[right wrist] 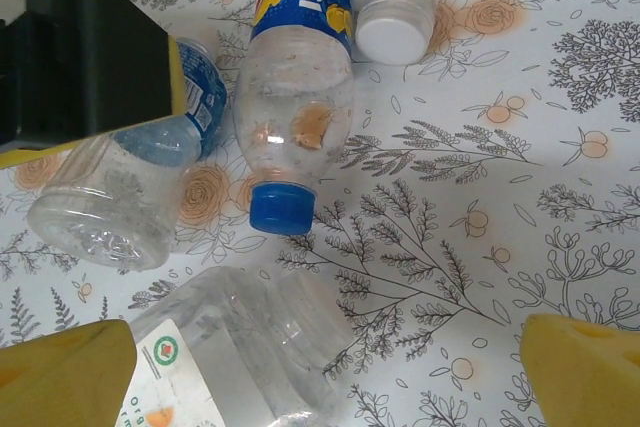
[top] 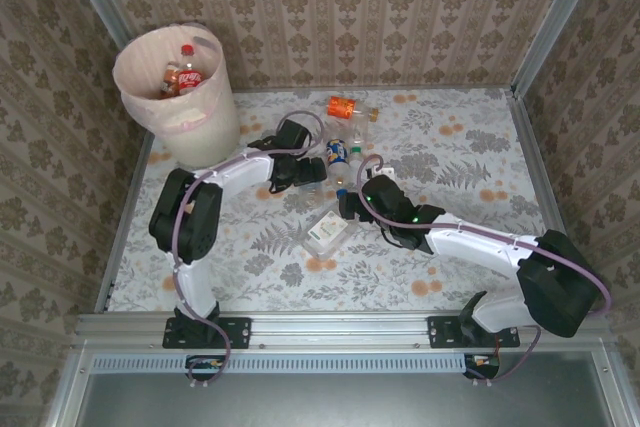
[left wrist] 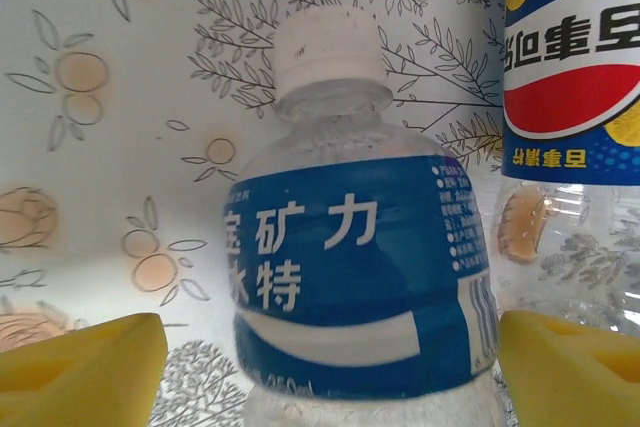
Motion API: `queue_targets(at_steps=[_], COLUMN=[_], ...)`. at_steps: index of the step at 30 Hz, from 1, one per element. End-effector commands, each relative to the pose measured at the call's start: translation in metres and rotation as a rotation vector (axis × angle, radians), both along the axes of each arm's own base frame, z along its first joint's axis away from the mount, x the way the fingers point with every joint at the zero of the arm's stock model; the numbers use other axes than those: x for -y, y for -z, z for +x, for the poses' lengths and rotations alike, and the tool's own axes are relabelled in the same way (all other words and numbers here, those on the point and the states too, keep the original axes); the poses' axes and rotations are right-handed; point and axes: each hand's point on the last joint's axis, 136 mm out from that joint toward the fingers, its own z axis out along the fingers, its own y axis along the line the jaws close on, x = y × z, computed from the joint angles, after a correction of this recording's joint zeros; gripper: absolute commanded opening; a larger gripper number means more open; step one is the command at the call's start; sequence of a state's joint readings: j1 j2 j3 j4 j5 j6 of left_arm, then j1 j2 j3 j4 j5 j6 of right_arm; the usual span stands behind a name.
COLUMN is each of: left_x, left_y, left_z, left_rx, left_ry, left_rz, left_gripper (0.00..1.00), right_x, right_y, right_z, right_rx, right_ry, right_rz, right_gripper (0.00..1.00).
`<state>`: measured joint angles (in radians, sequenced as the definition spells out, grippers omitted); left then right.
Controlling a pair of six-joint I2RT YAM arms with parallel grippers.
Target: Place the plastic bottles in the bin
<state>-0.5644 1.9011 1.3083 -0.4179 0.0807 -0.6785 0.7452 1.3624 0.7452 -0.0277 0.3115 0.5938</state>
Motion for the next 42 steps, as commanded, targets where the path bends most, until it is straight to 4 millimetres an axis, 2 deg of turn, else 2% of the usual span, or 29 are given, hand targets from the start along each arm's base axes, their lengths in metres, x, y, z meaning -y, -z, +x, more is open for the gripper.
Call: queue_targets(at_steps=[1,5,9,16,25,42], left_x=[0.009,0.012,0.010,0.006,-0.008,-0.037], left_y=[0.013,0.023,0.033,0.028,0.010,-0.033], left_z=[-0.001,0.000,0.000,0.003,0.007,0.010], left_rx=[-0.039,-0.049,-0.067,-0.035,0.032,0.171], left_ry=[-0.006,-0.005,-0.014,-0.022,-0.046,-0.068], left_rz=[-0.035,-0.044,-0.037,-0.054,-0.031,0.046], left_gripper=[0.85,0.80,0.71,0.59,0.54,0.50], right_x=[0.004,0.005,0.005,0.004,-0.001,-0.007], right_y=[-0.004,-0.003,-0.002,-0.001,-0.008,-0.020], right_z=[0.001,0.001,0.000,0.001,0.004,0.011], right_rx=[0.025,0.024,0.022,0.024,0.072,0.134], right_ry=[0.004,0.007,0.008,0.008,-0.005,-0.013], right_rz=[-0.035,-0.033,-0.029,-0.027,0.024,0.052], right_gripper=[1.00,1.00,1.00,1.00,1.00,1.00])
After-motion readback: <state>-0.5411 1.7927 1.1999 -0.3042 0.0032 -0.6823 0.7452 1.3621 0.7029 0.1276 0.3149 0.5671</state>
